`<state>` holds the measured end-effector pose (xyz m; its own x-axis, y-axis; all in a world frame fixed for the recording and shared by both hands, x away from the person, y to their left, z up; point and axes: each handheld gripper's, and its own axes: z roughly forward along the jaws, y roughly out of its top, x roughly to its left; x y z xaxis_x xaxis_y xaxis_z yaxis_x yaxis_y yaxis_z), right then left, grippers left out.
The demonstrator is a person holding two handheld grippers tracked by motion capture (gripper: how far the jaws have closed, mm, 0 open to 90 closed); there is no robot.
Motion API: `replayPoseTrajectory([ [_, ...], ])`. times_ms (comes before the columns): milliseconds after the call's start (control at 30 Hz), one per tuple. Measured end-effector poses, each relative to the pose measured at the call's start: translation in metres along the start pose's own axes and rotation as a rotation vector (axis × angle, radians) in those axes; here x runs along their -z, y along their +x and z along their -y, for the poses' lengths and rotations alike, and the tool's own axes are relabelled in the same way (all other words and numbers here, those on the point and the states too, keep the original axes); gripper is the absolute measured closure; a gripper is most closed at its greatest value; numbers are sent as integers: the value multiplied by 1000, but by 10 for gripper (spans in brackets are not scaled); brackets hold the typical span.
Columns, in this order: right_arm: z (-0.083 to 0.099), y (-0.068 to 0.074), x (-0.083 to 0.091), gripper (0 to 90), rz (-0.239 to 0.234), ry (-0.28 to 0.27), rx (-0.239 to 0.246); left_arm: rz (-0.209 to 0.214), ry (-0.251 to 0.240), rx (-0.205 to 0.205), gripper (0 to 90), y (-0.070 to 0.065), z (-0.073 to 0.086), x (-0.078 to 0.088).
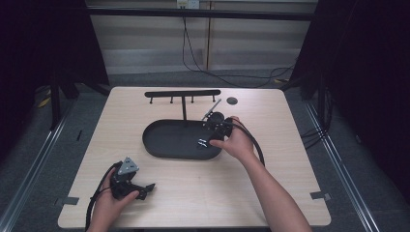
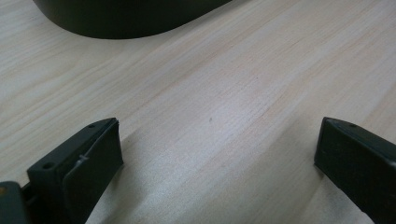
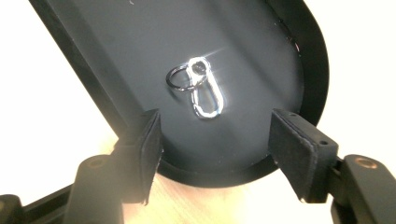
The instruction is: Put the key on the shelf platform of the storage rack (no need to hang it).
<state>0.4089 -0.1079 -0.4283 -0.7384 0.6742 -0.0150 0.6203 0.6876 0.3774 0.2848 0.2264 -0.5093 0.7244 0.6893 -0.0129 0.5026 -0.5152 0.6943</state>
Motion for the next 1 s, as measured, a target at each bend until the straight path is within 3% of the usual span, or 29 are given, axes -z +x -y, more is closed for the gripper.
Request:
replayPoseTrajectory([
  [433, 12, -2, 11, 244, -17, -29, -15, 0, 0, 0, 4, 0, 0, 0],
  [700, 22, -3, 13, 176, -20, -12, -11, 0, 0, -1, 4, 0, 0, 0],
  [1000, 32, -4, 19, 159, -37, -12, 0, 0, 0, 1, 4, 0, 0, 0],
])
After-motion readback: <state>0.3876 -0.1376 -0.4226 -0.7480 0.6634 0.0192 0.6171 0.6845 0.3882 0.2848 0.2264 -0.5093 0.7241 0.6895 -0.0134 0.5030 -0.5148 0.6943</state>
